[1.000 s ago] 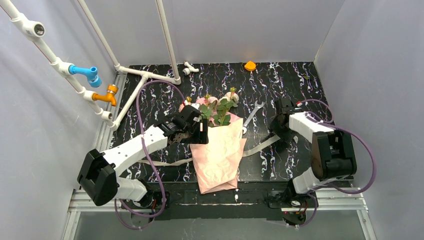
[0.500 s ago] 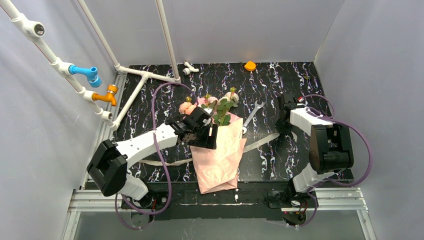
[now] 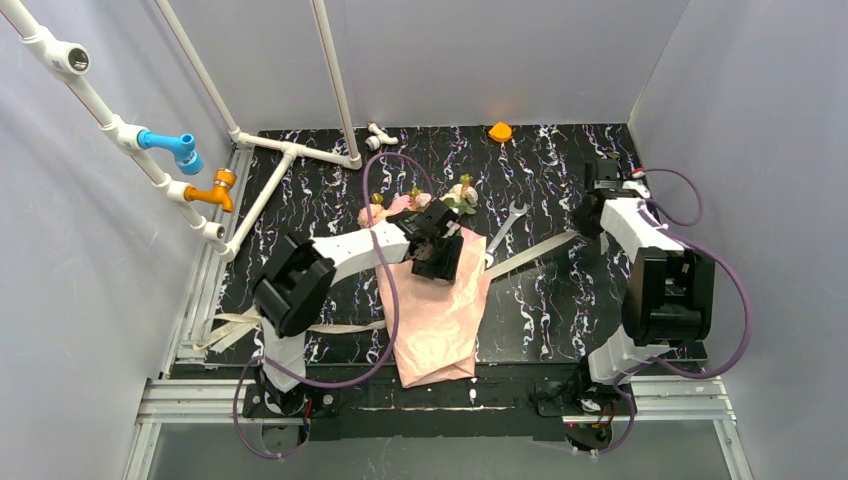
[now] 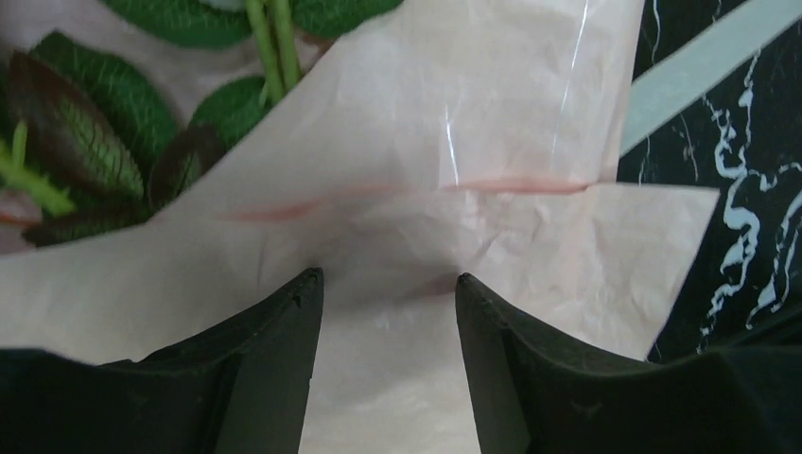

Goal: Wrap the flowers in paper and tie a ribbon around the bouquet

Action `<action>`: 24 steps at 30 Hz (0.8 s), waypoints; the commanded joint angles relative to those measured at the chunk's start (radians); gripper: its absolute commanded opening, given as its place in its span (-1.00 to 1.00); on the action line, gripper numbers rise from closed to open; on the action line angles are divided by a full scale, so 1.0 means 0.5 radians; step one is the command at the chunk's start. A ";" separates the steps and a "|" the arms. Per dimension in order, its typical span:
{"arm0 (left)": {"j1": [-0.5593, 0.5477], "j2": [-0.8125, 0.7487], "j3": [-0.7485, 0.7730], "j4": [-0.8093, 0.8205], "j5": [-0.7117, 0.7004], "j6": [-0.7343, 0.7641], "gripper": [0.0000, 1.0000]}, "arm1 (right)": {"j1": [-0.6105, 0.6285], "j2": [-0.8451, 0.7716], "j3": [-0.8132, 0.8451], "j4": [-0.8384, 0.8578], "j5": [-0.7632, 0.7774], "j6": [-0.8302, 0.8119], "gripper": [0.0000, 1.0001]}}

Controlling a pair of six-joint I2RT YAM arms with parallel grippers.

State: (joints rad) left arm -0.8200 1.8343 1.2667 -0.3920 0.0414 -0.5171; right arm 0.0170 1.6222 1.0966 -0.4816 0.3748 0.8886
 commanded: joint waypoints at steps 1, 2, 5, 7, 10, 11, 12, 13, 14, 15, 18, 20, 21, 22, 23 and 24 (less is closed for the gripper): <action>-0.005 0.210 0.245 -0.054 -0.055 0.113 0.02 | -0.137 -0.171 0.111 -0.075 0.169 0.207 -0.97; -0.006 0.267 0.301 -0.075 -0.055 0.136 0.02 | -0.162 -0.207 0.129 -0.082 0.201 0.236 -0.97; -0.005 0.415 0.482 -0.147 -0.112 0.237 -0.01 | -0.204 -0.314 0.191 -0.076 0.267 0.303 -0.97; -0.005 0.501 0.587 -0.186 -0.131 0.302 -0.02 | -0.214 -0.368 0.240 -0.079 0.306 0.337 -0.97; -0.007 0.621 0.753 -0.233 -0.157 0.444 -0.05 | -0.212 -0.455 0.300 -0.077 0.388 0.371 -0.97; -0.006 0.661 0.813 -0.245 -0.165 0.494 -0.05 | -0.213 -0.490 0.314 -0.064 0.412 0.376 -0.97; -0.005 0.700 0.871 -0.255 -0.168 0.548 -0.05 | -0.213 -0.521 0.320 -0.037 0.430 0.372 -0.97; -0.002 0.738 0.926 -0.273 -0.176 0.592 -0.04 | -0.214 -0.551 0.327 -0.013 0.443 0.366 -0.97; 0.002 0.779 0.990 -0.301 -0.193 0.635 -0.04 | -0.215 -0.581 0.330 0.012 0.456 0.361 -0.97; 0.008 0.816 1.047 -0.325 -0.197 0.675 -0.04 | -0.214 -0.599 0.333 0.042 0.468 0.350 -0.97; 0.023 0.841 1.195 -0.413 -0.197 0.791 -0.03 | -0.213 -0.615 0.398 0.169 0.460 0.202 -0.97; 0.020 0.750 1.174 -0.419 -0.196 0.793 0.03 | -0.213 -0.622 0.413 0.258 0.353 0.111 -0.97; 0.018 0.696 1.161 -0.419 -0.195 0.796 0.07 | -0.211 -0.629 0.419 0.298 0.280 0.069 -0.97; 0.020 0.642 1.152 -0.424 -0.196 0.796 0.12 | -0.206 -0.637 0.421 0.349 0.209 0.021 -0.97; 0.022 0.588 1.145 -0.429 -0.195 0.796 0.17 | -0.201 -0.641 0.425 0.394 0.146 -0.024 -0.97; 0.022 0.534 1.133 -0.440 -0.189 0.797 0.24 | -0.190 -0.651 0.444 0.414 0.116 -0.058 -0.97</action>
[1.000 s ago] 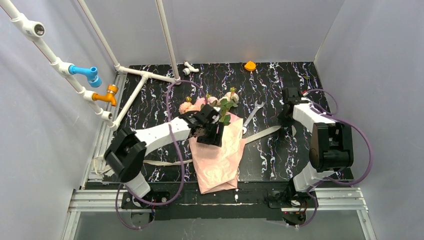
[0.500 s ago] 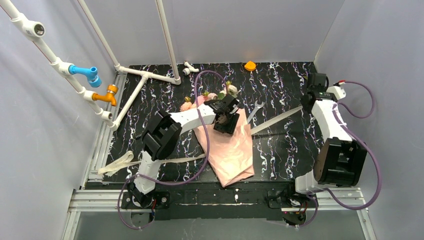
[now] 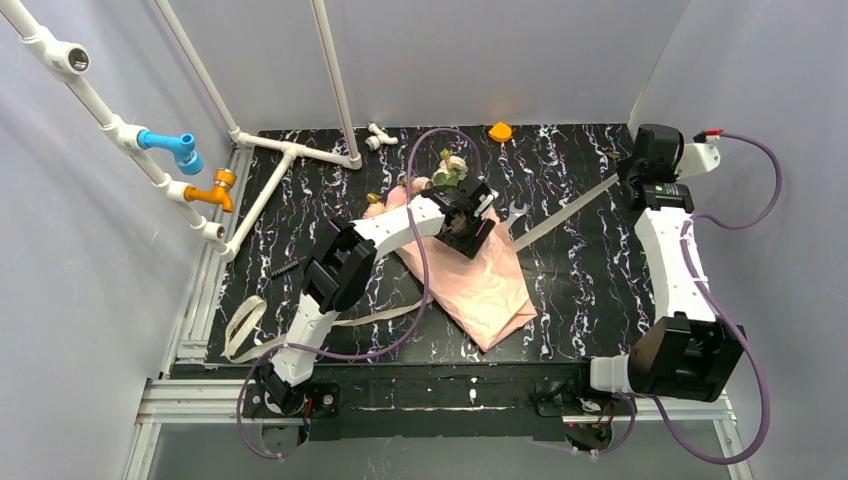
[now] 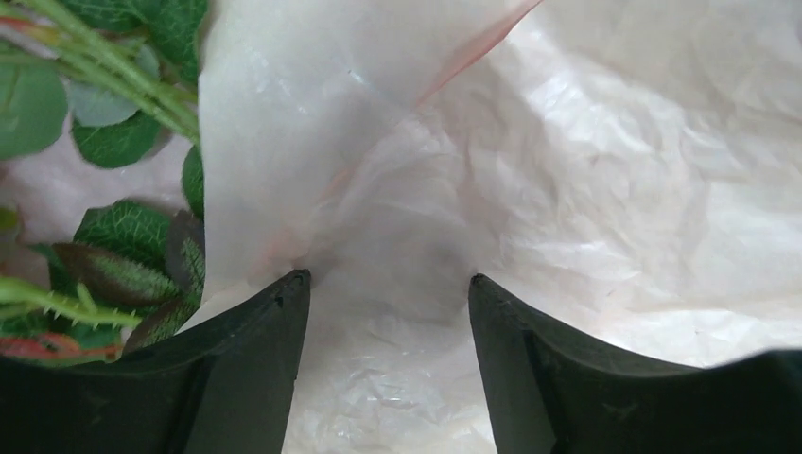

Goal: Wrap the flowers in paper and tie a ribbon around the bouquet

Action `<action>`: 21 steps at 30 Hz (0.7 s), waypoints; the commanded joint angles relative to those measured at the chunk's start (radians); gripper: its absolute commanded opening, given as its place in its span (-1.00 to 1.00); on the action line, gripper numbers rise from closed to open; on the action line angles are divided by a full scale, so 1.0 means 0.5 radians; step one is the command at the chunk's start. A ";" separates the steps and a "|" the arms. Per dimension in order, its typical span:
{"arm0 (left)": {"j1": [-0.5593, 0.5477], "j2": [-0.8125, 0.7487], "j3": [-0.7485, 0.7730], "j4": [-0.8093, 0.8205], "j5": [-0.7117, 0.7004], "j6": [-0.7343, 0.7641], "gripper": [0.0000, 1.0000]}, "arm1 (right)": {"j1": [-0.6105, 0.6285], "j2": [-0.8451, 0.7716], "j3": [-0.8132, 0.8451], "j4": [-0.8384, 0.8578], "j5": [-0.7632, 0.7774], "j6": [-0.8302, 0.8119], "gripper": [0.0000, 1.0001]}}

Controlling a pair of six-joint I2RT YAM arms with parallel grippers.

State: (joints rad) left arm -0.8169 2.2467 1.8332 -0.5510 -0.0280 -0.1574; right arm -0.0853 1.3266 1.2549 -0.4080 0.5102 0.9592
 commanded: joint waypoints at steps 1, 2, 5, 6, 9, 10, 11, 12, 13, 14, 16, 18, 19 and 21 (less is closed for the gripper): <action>0.016 -0.336 -0.005 -0.130 -0.047 0.078 0.28 | 0.032 -0.066 0.156 0.257 -0.109 -0.233 -0.97; 0.015 -0.373 -0.016 -0.134 -0.042 0.078 0.31 | 0.045 -0.079 0.199 0.235 -0.016 -0.250 -0.97; 0.015 -0.380 -0.029 -0.145 -0.041 0.093 0.34 | 0.049 -0.115 0.252 0.237 0.202 -0.245 -0.97; 0.014 -0.350 -0.030 -0.153 -0.043 0.096 0.34 | 0.053 -0.112 0.278 0.247 0.236 -0.263 -0.97; 0.015 -0.258 -0.071 -0.152 -0.027 0.087 0.32 | 0.048 -0.103 0.339 0.325 0.273 -0.335 -0.97; 0.014 -0.252 -0.101 -0.133 -0.016 0.076 0.32 | 0.048 -0.099 0.361 0.364 0.281 -0.375 -0.97; 0.015 -0.257 -0.140 -0.105 -0.005 0.067 0.32 | 0.049 -0.094 0.387 0.426 0.289 -0.416 -0.97; 0.015 -0.266 -0.176 -0.071 0.000 0.059 0.32 | 0.048 -0.088 0.411 0.475 0.301 -0.463 -0.97; 0.016 -0.277 -0.204 -0.050 0.003 0.055 0.32 | 0.049 -0.074 0.448 0.518 0.311 -0.506 -0.97; 0.016 -0.282 -0.220 -0.038 0.002 0.054 0.32 | 0.049 -0.055 0.495 0.544 0.306 -0.558 -0.97; 0.017 -0.296 -0.228 -0.040 -0.012 0.054 0.32 | 0.048 -0.009 0.611 0.562 0.261 -0.627 -0.97; 0.019 -0.348 -0.229 -0.063 -0.050 0.043 0.32 | 0.051 0.008 0.680 0.585 0.132 -0.670 -0.97; 0.018 -0.392 -0.239 -0.070 -0.085 0.021 0.32 | 0.051 0.005 0.693 0.600 0.026 -0.675 -0.97; 0.024 -0.501 -0.253 -0.115 -0.199 -0.069 0.37 | 0.053 -0.009 0.673 0.636 -0.233 -0.684 -0.97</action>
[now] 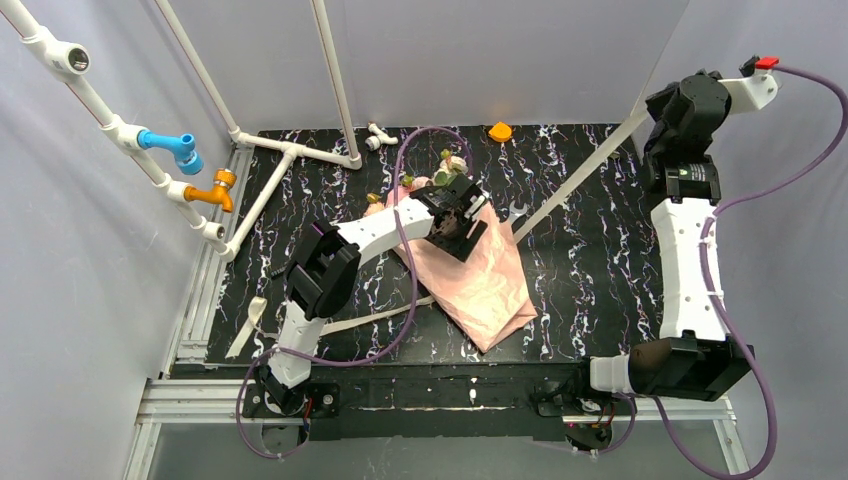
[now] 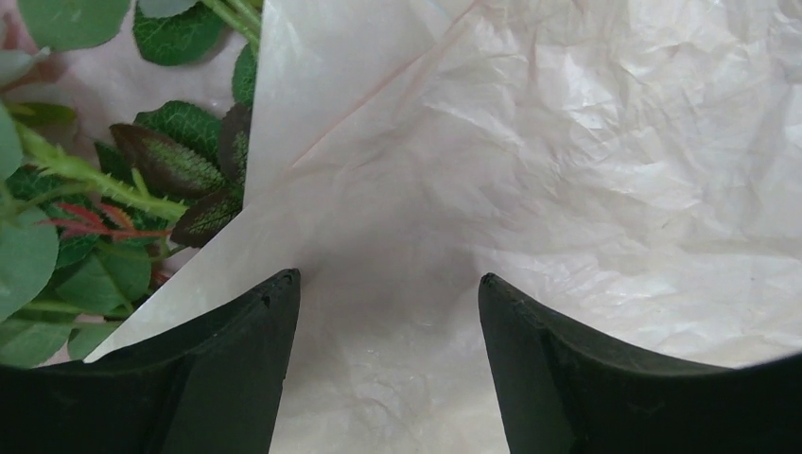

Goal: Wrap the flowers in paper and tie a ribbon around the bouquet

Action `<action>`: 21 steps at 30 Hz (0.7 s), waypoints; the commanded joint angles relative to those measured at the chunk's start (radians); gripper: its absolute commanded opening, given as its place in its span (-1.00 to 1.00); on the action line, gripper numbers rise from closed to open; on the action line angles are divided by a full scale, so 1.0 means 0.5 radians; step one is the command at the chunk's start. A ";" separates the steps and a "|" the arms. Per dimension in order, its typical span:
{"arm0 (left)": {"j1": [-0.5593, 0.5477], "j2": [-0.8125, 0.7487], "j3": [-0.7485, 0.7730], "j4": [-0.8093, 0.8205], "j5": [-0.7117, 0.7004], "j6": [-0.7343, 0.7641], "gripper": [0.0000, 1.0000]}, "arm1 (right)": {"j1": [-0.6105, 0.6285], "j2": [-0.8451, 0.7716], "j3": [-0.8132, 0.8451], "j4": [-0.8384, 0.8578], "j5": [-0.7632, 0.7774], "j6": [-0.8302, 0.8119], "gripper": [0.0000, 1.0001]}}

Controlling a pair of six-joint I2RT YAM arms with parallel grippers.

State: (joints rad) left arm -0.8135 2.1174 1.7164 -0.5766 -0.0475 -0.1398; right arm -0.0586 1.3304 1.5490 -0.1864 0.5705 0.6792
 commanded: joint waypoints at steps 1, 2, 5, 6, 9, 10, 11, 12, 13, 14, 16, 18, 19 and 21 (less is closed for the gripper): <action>0.026 -0.303 -0.025 -0.098 -0.203 -0.156 0.39 | 0.007 -0.035 0.060 0.203 -0.495 -0.122 -0.97; 0.043 -0.370 -0.035 -0.144 -0.210 -0.199 0.39 | 0.025 -0.052 0.017 0.225 -0.640 -0.122 -0.97; 0.081 -0.535 -0.093 -0.258 -0.223 -0.317 0.39 | 0.205 -0.146 -0.198 0.345 -0.980 -0.142 -0.97; 0.090 -0.593 -0.158 -0.271 -0.235 -0.349 0.38 | 0.301 -0.178 -0.272 0.433 -1.043 -0.194 -0.97; 0.165 -0.756 -0.402 -0.249 -0.230 -0.432 0.33 | 0.637 -0.243 -0.474 0.544 -1.121 -0.328 -0.97; 0.205 -0.783 -0.490 -0.218 -0.214 -0.447 0.32 | 0.729 -0.242 -0.520 0.546 -1.127 -0.350 -0.97; 0.246 -0.803 -0.574 -0.186 -0.190 -0.456 0.31 | 0.811 -0.237 -0.560 0.545 -1.165 -0.365 -0.97; 0.293 -0.810 -0.638 -0.155 -0.159 -0.462 0.29 | 0.893 -0.230 -0.601 0.547 -1.196 -0.384 -0.97; 0.337 -0.814 -0.689 -0.131 -0.128 -0.469 0.27 | 0.959 -0.223 -0.631 0.546 -1.199 -0.396 -0.97; 0.379 -0.807 -0.730 -0.093 -0.098 -0.467 0.25 | 1.023 -0.215 -0.671 0.558 -1.209 -0.395 -0.97; 0.455 -0.750 -0.766 -0.061 -0.051 -0.457 0.24 | 1.146 -0.200 -0.747 0.594 -1.213 -0.398 -0.97; 0.503 -0.663 -0.755 -0.030 -0.024 -0.436 0.23 | 1.295 -0.175 -0.812 0.633 -1.216 -0.396 -0.97; 0.521 -0.611 -0.739 -0.014 -0.009 -0.421 0.23 | 1.360 -0.158 -0.832 0.651 -1.220 -0.409 -0.97; 0.556 -0.488 -0.690 0.010 0.020 -0.394 0.22 | 1.486 -0.118 -0.854 0.656 -1.181 -0.435 -0.97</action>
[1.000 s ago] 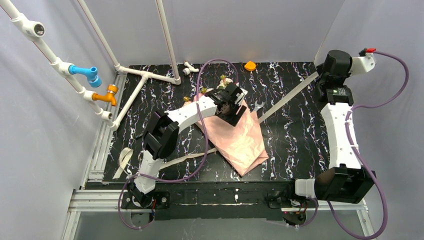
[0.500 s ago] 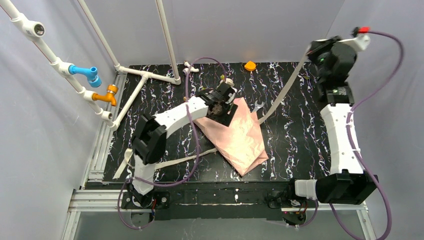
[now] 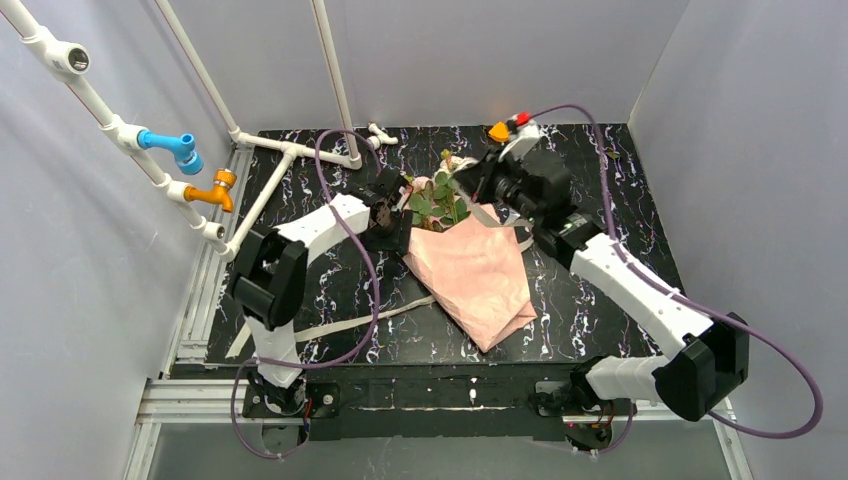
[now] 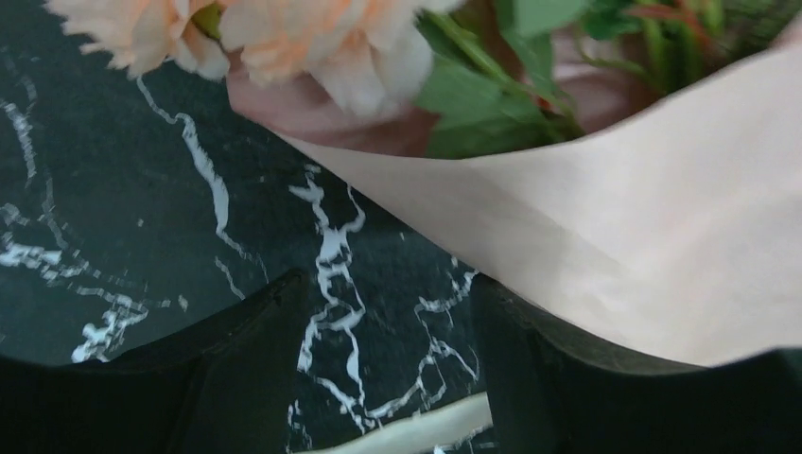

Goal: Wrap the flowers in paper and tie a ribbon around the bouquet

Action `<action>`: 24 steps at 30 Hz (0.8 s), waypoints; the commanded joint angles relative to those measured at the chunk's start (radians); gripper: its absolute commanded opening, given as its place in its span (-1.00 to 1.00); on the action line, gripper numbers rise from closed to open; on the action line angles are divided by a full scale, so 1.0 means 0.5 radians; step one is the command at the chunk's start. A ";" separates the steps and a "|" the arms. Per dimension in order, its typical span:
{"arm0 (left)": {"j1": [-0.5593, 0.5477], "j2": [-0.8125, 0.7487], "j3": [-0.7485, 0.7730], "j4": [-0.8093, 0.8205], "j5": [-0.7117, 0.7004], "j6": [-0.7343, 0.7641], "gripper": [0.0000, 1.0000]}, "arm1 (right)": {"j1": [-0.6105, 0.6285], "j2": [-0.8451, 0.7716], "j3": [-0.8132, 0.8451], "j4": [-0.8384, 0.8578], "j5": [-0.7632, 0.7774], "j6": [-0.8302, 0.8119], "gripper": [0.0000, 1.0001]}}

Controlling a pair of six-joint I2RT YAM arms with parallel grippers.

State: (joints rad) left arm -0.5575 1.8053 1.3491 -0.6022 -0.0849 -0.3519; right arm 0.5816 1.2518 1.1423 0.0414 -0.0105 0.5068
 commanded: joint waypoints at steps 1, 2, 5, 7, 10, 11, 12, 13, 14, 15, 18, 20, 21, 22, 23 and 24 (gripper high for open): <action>0.060 0.197 0.096 0.065 0.109 0.047 0.21 | 0.258 0.062 -0.047 0.205 -0.009 -0.102 -0.97; 0.074 0.253 0.143 0.063 0.122 0.059 0.21 | 0.298 0.083 -0.052 0.203 -0.001 -0.109 -0.97; 0.095 0.376 0.283 0.059 0.166 0.083 0.19 | 0.350 0.128 -0.097 0.235 0.008 -0.100 -0.97; 0.096 0.429 0.386 0.054 0.170 0.099 0.19 | 0.358 0.148 -0.136 0.263 0.012 -0.091 -0.97; 0.102 0.574 0.603 0.017 0.240 0.146 0.18 | 0.359 0.180 -0.175 0.319 0.010 -0.097 -0.97; 0.101 0.624 0.677 0.002 0.258 0.164 0.18 | 0.358 0.196 -0.177 0.328 0.057 -0.099 -0.97; 0.105 0.681 0.754 -0.012 0.278 0.181 0.18 | 0.359 0.219 -0.170 0.331 0.064 -0.101 -0.97; 0.106 0.729 0.834 -0.032 0.291 0.194 0.18 | 0.359 0.234 -0.164 0.332 0.070 -0.103 -0.97; 0.108 0.769 0.900 -0.045 0.303 0.206 0.18 | 0.359 0.250 -0.157 0.336 0.077 -0.104 -0.97; 0.110 0.798 0.956 -0.047 0.311 0.220 0.18 | 0.357 0.265 -0.151 0.337 0.085 -0.105 -0.97; 0.121 0.846 1.121 -0.080 0.311 0.250 0.24 | 0.359 0.310 -0.123 0.338 0.137 -0.119 -0.97; 0.124 0.821 1.201 -0.152 0.282 0.281 0.31 | 0.358 0.342 -0.075 0.303 0.167 -0.172 -0.97; 0.124 0.773 1.188 -0.171 0.252 0.291 0.36 | 0.358 0.358 -0.040 0.256 0.197 -0.214 -0.97; 0.124 0.700 1.137 -0.177 0.221 0.299 0.42 | 0.359 0.367 -0.009 0.213 0.230 -0.256 -0.97; 0.124 0.617 1.066 -0.177 0.201 0.302 0.48 | 0.359 0.373 0.010 0.178 0.252 -0.298 -0.97; 0.124 0.517 0.989 -0.176 0.113 0.300 0.55 | 0.358 0.374 0.016 0.159 0.272 -0.338 -0.97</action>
State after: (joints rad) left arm -0.5026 2.2387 1.8942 -0.6300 0.0414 -0.2314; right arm 0.7605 1.4322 1.0691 0.1272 0.0563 0.4320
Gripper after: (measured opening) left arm 0.726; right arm 0.028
